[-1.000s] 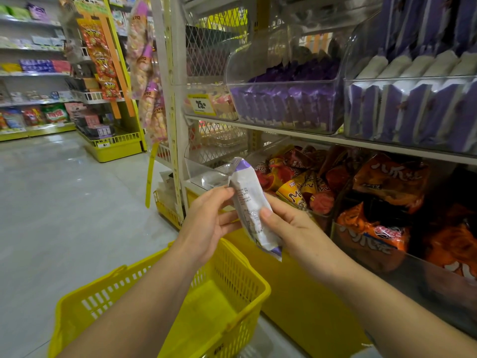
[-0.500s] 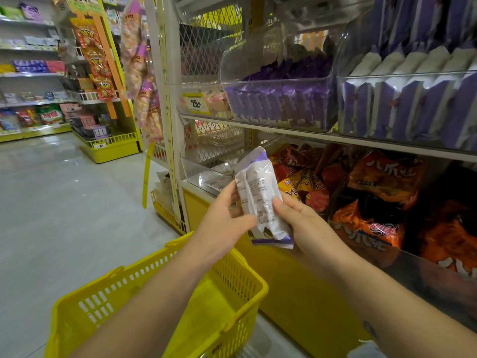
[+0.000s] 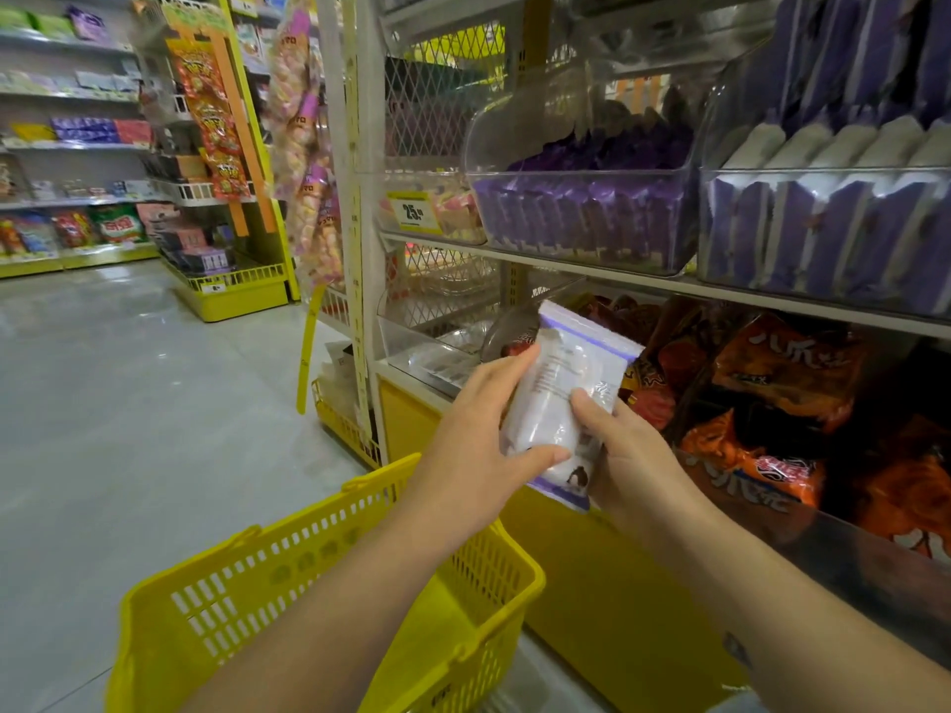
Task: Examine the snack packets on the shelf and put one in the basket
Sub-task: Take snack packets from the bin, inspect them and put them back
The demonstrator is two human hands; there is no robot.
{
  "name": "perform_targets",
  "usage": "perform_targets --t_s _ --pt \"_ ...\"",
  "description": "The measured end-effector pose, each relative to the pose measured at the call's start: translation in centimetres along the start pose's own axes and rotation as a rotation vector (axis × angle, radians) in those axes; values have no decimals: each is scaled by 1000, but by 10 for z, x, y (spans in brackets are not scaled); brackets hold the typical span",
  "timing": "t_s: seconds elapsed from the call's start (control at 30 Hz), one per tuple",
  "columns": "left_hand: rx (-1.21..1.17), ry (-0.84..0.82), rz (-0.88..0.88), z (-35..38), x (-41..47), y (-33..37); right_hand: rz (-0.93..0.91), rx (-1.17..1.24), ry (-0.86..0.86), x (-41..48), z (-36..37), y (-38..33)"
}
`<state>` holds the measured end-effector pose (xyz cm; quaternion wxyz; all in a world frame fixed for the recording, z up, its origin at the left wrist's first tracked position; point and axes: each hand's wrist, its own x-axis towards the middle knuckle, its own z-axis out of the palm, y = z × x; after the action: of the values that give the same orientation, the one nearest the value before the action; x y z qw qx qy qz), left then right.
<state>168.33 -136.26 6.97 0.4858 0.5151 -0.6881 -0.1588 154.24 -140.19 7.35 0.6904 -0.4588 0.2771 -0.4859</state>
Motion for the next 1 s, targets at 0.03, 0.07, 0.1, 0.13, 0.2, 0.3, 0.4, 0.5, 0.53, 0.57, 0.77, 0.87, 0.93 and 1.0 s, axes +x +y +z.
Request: perform_targets --t_s 0.03,0.07,0.1,0.13,0.2,0.3,0.4,0.5,0.53,0.57,0.77,0.87,0.93,1.0 --pt "-39 -14 10 0 -1 2 10 40 18 0 0 -1" --pt "-90 -32 13 0 -1 5 28 88 41 0 -1 -3" --pt "-138 -45 16 1 -2 7 51 134 62 0 -3 -3" --pt "-170 -50 23 3 -4 9 77 172 71 0 -5 -4" --pt "-196 -32 55 8 -8 15 108 226 55 -4 -6 -5" --pt "-290 34 74 13 -11 22 102 310 49 -9 -2 -9" --pt "-306 108 100 18 -15 36 49 347 54 -20 9 -22" --pt "-218 158 160 21 -14 61 -3 228 19 -31 18 -42" --pt "-197 170 188 21 -11 71 -23 179 16 -35 20 -52" --pt "-186 179 221 19 -6 81 -53 123 8 -39 21 -64" --pt "-249 203 386 -6 34 151 -180 -665 -29 -70 5 -166" --pt "-332 119 410 -9 57 187 -361 -1079 5 -93 -13 -219" --pt "-377 43 418 -5 73 211 -511 -1368 152 -107 -26 -251" --pt "-384 -5 417 2 87 235 -628 -1601 340 -119 -41 -281"
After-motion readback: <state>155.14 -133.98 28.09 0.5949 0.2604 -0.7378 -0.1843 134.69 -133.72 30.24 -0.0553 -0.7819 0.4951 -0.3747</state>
